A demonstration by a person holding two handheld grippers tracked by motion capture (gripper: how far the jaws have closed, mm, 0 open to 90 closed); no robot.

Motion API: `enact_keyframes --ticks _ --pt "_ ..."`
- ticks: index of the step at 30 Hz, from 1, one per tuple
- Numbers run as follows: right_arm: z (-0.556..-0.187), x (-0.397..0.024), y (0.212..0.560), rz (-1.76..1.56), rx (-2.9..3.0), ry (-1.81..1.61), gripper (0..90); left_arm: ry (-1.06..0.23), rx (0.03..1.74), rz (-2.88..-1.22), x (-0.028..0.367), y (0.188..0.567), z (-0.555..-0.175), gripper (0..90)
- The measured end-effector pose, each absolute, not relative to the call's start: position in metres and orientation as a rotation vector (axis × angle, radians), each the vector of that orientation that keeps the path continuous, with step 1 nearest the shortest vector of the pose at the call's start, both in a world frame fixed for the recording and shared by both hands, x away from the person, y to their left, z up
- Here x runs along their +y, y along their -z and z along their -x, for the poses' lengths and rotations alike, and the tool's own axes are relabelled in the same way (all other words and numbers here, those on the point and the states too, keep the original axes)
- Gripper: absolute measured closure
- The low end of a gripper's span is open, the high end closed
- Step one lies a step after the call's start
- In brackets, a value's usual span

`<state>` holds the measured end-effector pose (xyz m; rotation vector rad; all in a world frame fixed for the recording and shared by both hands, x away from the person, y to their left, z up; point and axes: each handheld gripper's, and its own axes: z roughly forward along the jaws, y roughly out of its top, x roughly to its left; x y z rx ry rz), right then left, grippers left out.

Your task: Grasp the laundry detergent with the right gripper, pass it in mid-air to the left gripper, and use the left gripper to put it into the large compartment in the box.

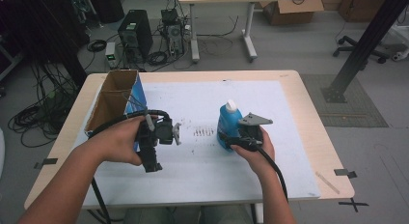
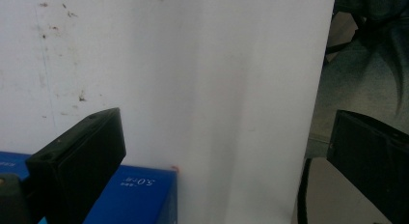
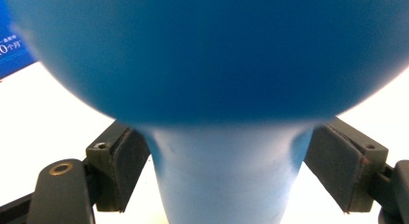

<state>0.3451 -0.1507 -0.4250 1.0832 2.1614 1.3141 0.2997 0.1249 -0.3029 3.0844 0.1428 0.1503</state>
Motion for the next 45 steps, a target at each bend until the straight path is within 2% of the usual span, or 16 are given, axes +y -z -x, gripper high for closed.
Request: enact_keyframes --ticks 10,18,34,45 --pt "-0.343 -0.146 0.425 -1.063 2.142 -1.307 26.7 -0.147 0.141 -3.088 0.124 0.305 -0.3 0.4" --pt "-0.342 -0.141 0.427 -1.034 2.094 -1.267 42.5 -0.15 0.144 -3.087 0.124 0.304 -0.3 0.4" --pt "-0.339 -0.141 0.419 -1.004 2.101 -1.289 45.5 -0.165 0.143 -3.086 0.122 0.298 -0.3 0.4" --pt "-0.329 -0.15 0.364 -0.797 2.213 -1.368 45.7 -0.186 0.142 -3.075 0.12 0.284 -0.301 0.3"
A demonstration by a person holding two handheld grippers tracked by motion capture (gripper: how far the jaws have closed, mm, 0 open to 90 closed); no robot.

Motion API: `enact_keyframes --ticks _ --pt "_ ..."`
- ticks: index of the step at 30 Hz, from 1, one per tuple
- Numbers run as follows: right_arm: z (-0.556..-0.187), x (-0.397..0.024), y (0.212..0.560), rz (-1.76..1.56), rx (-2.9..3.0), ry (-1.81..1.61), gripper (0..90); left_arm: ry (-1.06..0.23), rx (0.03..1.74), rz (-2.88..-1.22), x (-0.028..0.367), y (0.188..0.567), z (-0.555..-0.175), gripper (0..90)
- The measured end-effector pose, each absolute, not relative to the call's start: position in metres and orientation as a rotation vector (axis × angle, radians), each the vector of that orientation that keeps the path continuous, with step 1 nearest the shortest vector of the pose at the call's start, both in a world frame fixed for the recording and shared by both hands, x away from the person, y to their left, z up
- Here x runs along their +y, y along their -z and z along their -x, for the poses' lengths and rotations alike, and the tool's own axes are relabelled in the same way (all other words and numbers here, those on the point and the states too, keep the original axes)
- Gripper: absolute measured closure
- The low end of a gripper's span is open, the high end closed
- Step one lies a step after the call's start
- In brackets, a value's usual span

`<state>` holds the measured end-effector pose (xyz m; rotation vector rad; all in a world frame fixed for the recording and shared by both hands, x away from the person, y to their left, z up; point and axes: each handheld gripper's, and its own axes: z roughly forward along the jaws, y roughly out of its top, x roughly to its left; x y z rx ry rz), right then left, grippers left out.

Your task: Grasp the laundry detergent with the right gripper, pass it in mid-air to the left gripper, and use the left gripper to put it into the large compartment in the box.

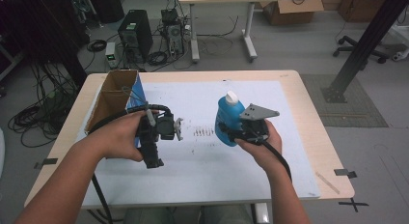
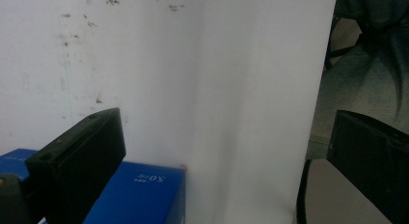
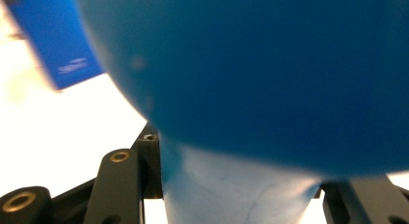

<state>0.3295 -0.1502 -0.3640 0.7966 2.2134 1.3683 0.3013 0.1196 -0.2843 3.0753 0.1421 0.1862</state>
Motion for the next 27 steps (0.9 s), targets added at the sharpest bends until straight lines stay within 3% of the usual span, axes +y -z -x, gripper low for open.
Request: enact_keyframes --ticks 13,27 --pt "-0.316 -0.157 0.346 -0.402 2.49 -1.432 45.6 -0.203 0.109 -3.068 0.111 0.264 -0.302 0.3" --pt "-0.301 -0.136 0.366 -0.126 2.637 -1.463 45.4 -0.174 0.048 -3.071 0.093 0.256 -0.299 0.2"
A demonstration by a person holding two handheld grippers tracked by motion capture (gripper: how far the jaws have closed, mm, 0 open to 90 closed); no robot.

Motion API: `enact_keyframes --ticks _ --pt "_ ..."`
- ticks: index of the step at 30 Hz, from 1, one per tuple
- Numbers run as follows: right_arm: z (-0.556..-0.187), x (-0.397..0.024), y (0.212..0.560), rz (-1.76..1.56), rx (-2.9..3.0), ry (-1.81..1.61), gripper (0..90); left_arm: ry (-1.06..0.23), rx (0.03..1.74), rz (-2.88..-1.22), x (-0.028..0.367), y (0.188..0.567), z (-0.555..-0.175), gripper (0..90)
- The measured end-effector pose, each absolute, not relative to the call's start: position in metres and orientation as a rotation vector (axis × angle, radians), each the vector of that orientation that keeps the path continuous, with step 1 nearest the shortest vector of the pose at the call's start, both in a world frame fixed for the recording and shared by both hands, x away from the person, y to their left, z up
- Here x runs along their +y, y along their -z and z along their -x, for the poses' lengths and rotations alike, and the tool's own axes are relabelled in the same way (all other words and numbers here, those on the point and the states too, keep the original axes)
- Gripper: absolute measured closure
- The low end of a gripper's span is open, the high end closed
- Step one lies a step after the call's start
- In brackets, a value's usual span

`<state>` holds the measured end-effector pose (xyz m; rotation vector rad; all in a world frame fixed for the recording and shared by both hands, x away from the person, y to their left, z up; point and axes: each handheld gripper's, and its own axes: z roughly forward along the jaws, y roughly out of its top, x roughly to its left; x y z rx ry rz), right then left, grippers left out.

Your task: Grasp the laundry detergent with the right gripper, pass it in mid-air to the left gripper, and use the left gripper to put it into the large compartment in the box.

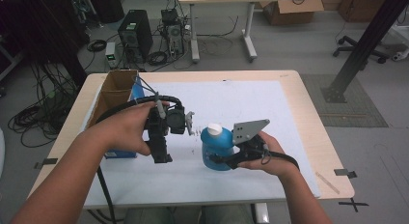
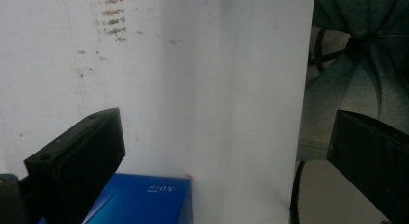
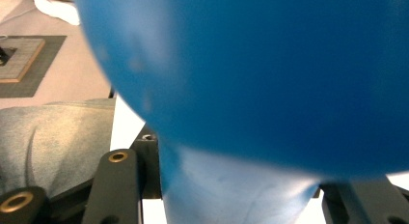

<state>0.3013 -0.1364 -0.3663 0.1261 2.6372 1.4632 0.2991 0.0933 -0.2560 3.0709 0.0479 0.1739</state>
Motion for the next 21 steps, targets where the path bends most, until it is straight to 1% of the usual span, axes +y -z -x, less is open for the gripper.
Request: enact_keyframes --ticks 9,21 --pt "-0.303 -0.11 0.379 -0.068 2.654 -1.497 45.4 -0.164 0.029 -3.078 0.084 0.252 -0.298 0.2" --pt "-0.307 -0.085 0.386 -0.043 2.652 -1.534 45.4 -0.152 0.007 -3.08 0.075 0.251 -0.298 0.2"
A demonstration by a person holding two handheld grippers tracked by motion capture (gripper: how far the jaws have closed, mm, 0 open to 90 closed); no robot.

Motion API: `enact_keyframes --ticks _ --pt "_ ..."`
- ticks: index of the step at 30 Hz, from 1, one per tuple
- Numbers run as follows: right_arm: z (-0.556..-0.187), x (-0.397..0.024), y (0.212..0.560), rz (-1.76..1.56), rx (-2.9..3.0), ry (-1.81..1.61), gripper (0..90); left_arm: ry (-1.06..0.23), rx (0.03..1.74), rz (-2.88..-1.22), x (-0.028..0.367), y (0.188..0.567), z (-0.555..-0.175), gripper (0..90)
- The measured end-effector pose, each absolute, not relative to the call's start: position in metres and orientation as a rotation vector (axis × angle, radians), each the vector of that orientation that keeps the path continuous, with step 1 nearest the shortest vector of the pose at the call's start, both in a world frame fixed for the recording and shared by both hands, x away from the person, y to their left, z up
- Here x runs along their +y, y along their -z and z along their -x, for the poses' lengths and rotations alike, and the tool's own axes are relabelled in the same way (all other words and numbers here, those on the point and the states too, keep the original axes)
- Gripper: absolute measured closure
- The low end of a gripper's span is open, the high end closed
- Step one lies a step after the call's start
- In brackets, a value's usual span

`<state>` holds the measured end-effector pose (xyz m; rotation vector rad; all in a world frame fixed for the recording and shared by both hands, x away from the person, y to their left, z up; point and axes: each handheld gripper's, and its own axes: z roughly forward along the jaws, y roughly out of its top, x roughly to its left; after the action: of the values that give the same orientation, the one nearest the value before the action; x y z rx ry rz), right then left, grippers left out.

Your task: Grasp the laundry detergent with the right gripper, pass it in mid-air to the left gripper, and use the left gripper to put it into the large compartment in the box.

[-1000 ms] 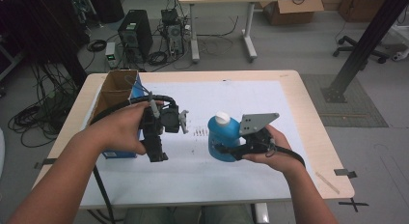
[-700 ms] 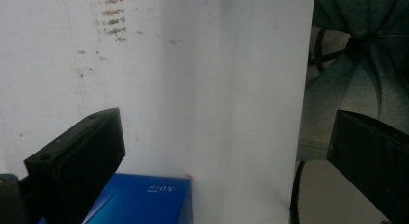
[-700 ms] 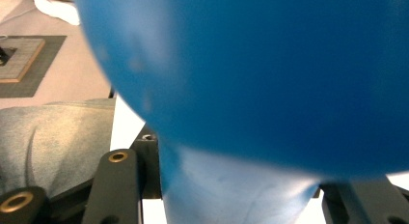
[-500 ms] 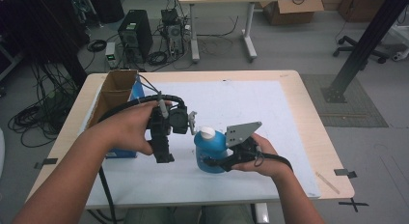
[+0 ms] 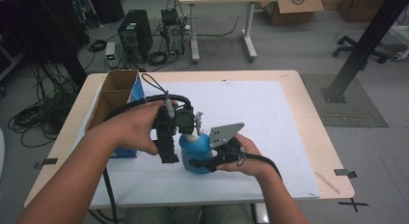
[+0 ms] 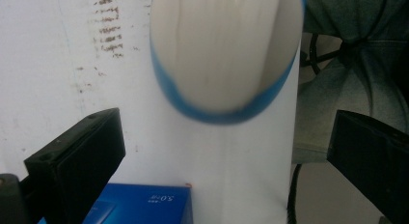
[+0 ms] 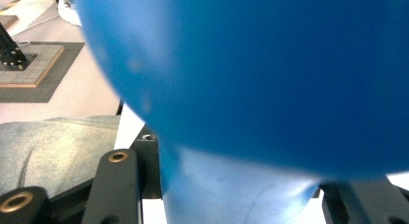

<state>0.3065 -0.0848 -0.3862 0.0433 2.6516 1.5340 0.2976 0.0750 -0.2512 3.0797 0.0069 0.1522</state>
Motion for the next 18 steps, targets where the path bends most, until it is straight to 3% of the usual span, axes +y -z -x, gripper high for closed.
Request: enact_keyframes --ticks 18 --pt "-0.31 -0.055 0.386 -0.024 2.663 -1.547 45.2 -0.142 -0.009 -3.094 0.066 0.257 -0.298 0.2"
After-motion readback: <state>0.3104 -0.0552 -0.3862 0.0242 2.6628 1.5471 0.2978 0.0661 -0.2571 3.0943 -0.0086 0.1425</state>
